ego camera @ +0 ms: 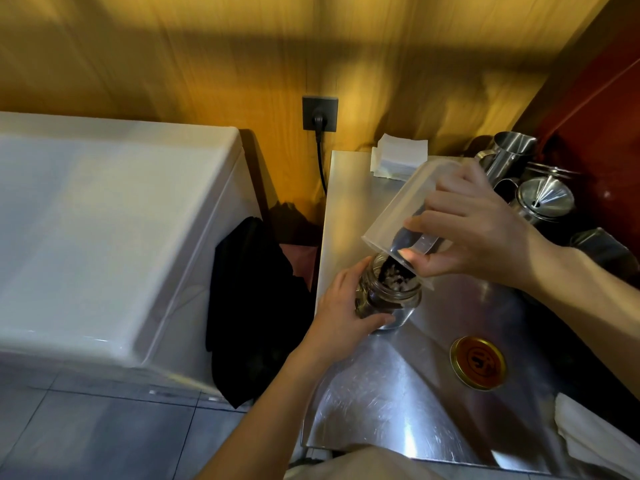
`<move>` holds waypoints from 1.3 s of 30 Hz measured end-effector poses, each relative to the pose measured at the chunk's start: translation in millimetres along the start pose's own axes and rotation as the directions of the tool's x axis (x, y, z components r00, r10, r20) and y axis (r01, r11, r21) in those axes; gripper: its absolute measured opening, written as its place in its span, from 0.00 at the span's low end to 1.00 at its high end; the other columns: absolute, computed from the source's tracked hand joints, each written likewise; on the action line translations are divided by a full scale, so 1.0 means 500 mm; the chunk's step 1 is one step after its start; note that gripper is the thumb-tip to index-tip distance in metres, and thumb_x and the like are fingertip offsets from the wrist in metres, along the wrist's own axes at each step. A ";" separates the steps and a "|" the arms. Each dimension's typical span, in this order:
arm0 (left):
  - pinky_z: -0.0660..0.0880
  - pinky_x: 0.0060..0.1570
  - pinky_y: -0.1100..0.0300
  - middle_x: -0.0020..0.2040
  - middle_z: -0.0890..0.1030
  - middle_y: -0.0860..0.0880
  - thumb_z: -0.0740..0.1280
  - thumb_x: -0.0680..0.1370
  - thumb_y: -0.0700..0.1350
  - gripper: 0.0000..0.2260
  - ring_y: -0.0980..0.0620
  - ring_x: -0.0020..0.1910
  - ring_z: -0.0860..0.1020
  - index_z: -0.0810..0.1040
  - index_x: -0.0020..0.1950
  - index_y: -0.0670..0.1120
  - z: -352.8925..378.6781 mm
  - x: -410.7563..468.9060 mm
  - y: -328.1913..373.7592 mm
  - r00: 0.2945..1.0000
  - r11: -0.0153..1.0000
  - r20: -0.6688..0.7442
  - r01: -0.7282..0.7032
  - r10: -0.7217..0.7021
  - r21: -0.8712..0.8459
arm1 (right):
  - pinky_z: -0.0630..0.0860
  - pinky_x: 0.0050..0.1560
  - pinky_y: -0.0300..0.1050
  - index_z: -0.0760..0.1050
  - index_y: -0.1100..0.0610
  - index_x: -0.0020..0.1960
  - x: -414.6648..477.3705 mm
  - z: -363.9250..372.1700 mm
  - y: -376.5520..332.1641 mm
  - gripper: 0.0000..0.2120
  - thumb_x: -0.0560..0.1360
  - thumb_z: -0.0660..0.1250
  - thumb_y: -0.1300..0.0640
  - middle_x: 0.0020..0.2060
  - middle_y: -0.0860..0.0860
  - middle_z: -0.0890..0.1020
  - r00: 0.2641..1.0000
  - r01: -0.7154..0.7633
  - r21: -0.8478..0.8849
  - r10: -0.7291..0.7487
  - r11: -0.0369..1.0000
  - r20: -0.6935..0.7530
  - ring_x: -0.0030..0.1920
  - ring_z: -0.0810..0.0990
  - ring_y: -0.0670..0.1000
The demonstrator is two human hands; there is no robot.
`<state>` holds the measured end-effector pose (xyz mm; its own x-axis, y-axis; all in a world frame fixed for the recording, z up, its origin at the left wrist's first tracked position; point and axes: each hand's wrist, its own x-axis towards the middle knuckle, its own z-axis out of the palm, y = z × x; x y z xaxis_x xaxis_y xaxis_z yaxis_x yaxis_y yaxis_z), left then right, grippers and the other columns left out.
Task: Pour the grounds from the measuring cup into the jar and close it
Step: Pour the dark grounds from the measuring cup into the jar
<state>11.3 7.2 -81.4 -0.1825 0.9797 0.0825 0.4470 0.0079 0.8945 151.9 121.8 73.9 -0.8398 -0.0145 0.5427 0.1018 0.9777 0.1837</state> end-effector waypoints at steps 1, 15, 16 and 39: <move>0.56 0.54 0.74 0.61 0.63 0.62 0.74 0.67 0.54 0.36 0.78 0.55 0.60 0.56 0.67 0.67 0.000 0.000 -0.001 1.000 1.000 0.003 0.000 0.000 0.003 | 0.61 0.40 0.50 0.78 0.65 0.35 0.001 -0.001 0.000 0.17 0.72 0.65 0.51 0.25 0.58 0.75 1.000 0.002 0.003 -0.002 1.000 0.002 0.30 0.73 0.56; 0.58 0.57 0.69 0.63 0.64 0.60 0.74 0.68 0.54 0.36 0.64 0.61 0.63 0.54 0.65 0.72 -0.001 -0.004 0.004 0.999 0.999 -0.001 0.032 -0.032 -0.012 | 0.61 0.40 0.50 0.78 0.65 0.35 0.000 -0.003 -0.002 0.17 0.72 0.65 0.52 0.25 0.58 0.75 1.000 0.020 -0.017 -0.020 1.000 -0.023 0.29 0.74 0.57; 0.58 0.57 0.69 0.63 0.64 0.60 0.74 0.68 0.54 0.36 0.63 0.61 0.63 0.55 0.67 0.70 -0.001 -0.004 0.003 0.999 0.999 -0.002 0.035 -0.035 -0.016 | 0.61 0.40 0.49 0.79 0.65 0.35 0.000 -0.003 0.000 0.17 0.72 0.65 0.52 0.25 0.58 0.75 1.000 0.012 -0.011 -0.012 1.000 -0.022 0.29 0.74 0.57; 0.59 0.53 0.79 0.58 0.63 0.72 0.74 0.68 0.52 0.36 0.79 0.58 0.60 0.54 0.64 0.75 0.001 -0.010 -0.004 1.000 1.000 0.000 0.011 -0.011 0.007 | 0.63 0.40 0.49 0.78 0.64 0.34 -0.009 0.001 -0.009 0.17 0.73 0.65 0.52 0.25 0.57 0.74 0.991 0.104 -0.063 -0.110 0.993 -0.083 0.28 0.73 0.56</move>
<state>12.0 2.2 -83.9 -0.1873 0.9796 0.0725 0.4513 0.0202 0.8922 155.2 117.6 70.1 -0.7990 -0.1388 0.5851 0.0471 0.9556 0.2910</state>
